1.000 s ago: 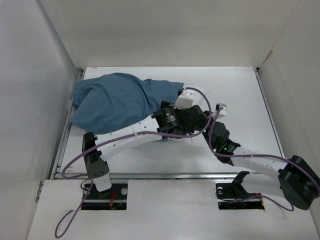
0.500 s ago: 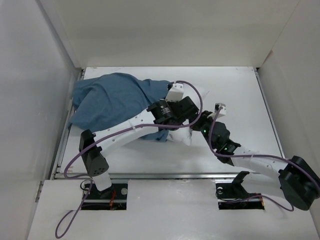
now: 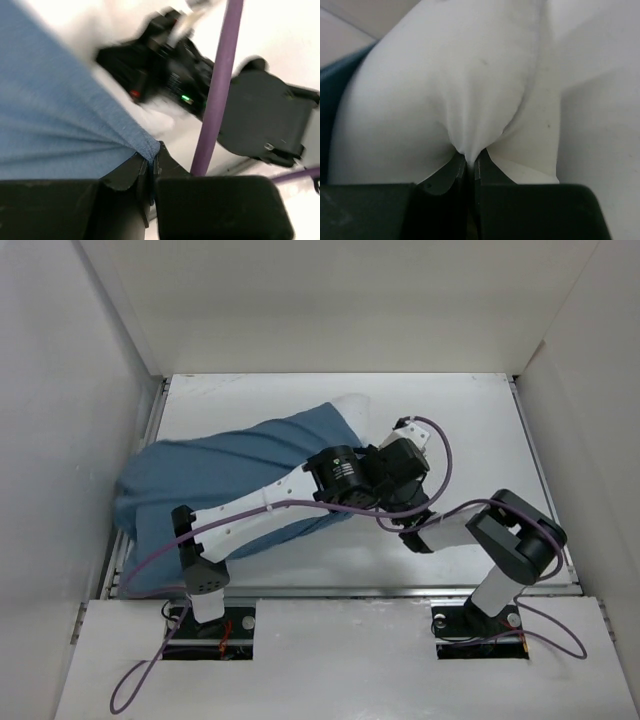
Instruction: Put the pillow into the pillowcase
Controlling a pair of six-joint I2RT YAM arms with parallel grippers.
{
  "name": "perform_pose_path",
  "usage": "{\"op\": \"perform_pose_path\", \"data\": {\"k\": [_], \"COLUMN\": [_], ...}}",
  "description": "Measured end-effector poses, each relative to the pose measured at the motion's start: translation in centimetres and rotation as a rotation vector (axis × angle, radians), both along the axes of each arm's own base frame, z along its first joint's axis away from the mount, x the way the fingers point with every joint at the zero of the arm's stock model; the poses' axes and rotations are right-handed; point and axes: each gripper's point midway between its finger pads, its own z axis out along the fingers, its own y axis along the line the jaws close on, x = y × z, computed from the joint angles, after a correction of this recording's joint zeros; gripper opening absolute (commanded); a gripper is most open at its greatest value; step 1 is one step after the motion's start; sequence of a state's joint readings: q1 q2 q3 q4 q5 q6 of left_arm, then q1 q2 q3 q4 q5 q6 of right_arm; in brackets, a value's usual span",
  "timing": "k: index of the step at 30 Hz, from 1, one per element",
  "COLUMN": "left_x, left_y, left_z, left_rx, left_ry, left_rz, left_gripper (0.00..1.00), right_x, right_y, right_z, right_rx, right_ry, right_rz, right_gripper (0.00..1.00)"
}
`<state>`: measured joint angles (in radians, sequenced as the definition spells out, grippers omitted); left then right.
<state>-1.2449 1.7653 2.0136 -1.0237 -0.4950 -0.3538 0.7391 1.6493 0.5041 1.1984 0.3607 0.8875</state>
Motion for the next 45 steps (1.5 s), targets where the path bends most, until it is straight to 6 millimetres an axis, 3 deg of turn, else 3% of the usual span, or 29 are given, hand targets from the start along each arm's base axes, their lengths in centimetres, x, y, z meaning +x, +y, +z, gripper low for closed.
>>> {"op": "perform_pose_path", "data": {"k": [4,8,9,10,11,12,14,16,22,25,29,34,37,40,45], "left_x": [-1.8,-3.1,-3.2,-3.2,-3.1,-2.6,-1.7,-0.9,-0.4,-0.4,-0.2,2.9,5.9,8.9,12.9], "left_y": [-1.1,-1.6,-1.6,-1.7,-2.1,-1.7,-0.9,-1.2,-0.7,0.1,3.2,8.0,10.0,10.6,10.1], "left_z": [-0.8,-0.8,-0.8,-0.8,-0.7,-0.3,1.1,2.3,1.7,2.4,5.0,7.4,6.3,3.6,-2.2], "left_rx": [0.008,-0.003,-0.009,-0.020,-0.045,-0.057,-0.111,-0.164,-0.178,-0.236,-0.332,-0.427,-0.401,-0.338,-0.206], "left_ry": [0.060,0.070,0.071,0.074,0.081,0.071,0.065,0.038,0.013,-0.009,-0.055,-0.129,-0.147,-0.124,-0.053], "left_rz": [-0.082,-0.117,-0.117,-0.118,-0.119,-0.095,-0.063,-0.044,0.001,0.031,0.088,0.251,0.359,0.432,0.475], "left_gripper": [0.00,0.00,0.20,0.46,0.83,1.00,1.00,1.00,1.00,1.00,1.00,1.00,1.00,1.00,1.00], "right_x": [0.9,0.0,-0.3,-0.5,-0.8,-0.9,-1.2,-1.2,-1.6,-1.9,-2.4,-3.8,-5.2,-6.2,-7.1], "right_y": [0.4,0.3,-0.2,-0.6,-1.0,-1.5,-2.2,-2.5,-4.0,-4.5,-4.4,-3.5,-4.1,-6.1,-10.0], "right_z": [3.6,7.3,8.4,9.3,10.2,11.1,11.6,10.8,6.0,3.6,2.0,0.1,-0.6,-0.8,2.5], "right_rx": [0.111,0.185,0.198,0.205,0.210,0.228,0.228,0.207,0.097,0.038,-0.007,-0.081,-0.118,-0.157,-0.127], "right_ry": [-0.049,-0.091,-0.094,-0.091,-0.091,-0.098,-0.093,-0.064,0.051,0.101,0.134,0.206,0.263,0.306,0.261], "right_rz": [-0.037,-0.038,-0.050,-0.058,-0.062,-0.064,-0.077,-0.096,-0.155,-0.166,-0.144,-0.053,-0.028,-0.075,-0.204], "right_gripper": [0.00,0.00,0.00,0.00,0.00,0.03,0.06,0.09,0.20,0.28,0.61,0.79,0.87,0.94,0.97]}}
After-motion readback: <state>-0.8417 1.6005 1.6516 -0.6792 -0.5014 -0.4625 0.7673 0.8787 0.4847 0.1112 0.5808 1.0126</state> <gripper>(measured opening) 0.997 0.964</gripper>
